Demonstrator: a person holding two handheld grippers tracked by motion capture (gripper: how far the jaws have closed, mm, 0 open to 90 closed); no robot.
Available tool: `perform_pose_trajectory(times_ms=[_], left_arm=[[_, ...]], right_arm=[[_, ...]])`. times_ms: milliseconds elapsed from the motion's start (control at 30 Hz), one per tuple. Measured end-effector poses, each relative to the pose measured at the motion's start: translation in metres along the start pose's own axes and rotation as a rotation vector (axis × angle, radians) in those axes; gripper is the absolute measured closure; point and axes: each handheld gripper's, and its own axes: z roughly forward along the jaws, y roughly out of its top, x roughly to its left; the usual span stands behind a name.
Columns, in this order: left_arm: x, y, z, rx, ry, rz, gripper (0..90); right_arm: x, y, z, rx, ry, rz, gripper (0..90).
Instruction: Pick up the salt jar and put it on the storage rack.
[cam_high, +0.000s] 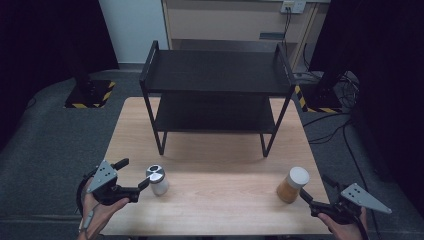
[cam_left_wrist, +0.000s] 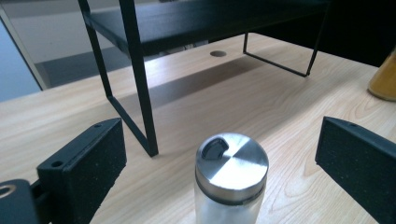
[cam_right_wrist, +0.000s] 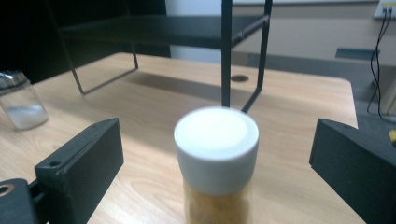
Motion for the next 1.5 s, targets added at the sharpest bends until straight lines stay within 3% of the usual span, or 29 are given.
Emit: perform_pose_trajectory(times_ms=[100, 367, 467, 633, 767, 1000, 1300, 1500], left_arm=[[0.001, 0.010, -0.006, 0.019, -0.007, 0.005, 1.0], [0.019, 0.051, -0.022, 0.056, -0.098, 0.023, 0.5], [0.027, 0.068, -0.028, 0.081, -0.121, 0.052, 0.5], [0.037, 0.093, -0.038, 0.115, -0.148, 0.136, 0.6], [0.047, 0.106, -0.044, 0.128, -0.168, 0.152, 0.3], [0.058, 0.111, -0.044, 0.178, -0.163, 0.141, 0.6], [0.066, 0.097, -0.029, 0.239, -0.156, 0.132, 1.7], [0.063, 0.092, -0.018, 0.271, -0.154, 0.140, 2.5]], right_arm=[[0.000, 0.002, 0.001, 0.017, 0.001, -0.005, 3.2], [0.004, 0.001, 0.002, 0.021, -0.011, -0.003, 3.8], [0.005, 0.001, 0.002, 0.022, -0.012, -0.011, 3.8], [0.005, -0.001, -0.001, -0.002, -0.015, -0.003, 3.8], [0.006, 0.000, -0.002, -0.005, -0.017, -0.004, 3.8], [0.007, 0.000, -0.004, -0.011, -0.023, -0.004, 3.8], [0.008, -0.002, -0.007, -0.034, -0.040, 0.003, 3.8], [0.008, -0.002, -0.007, -0.032, -0.040, 0.003, 3.8]])
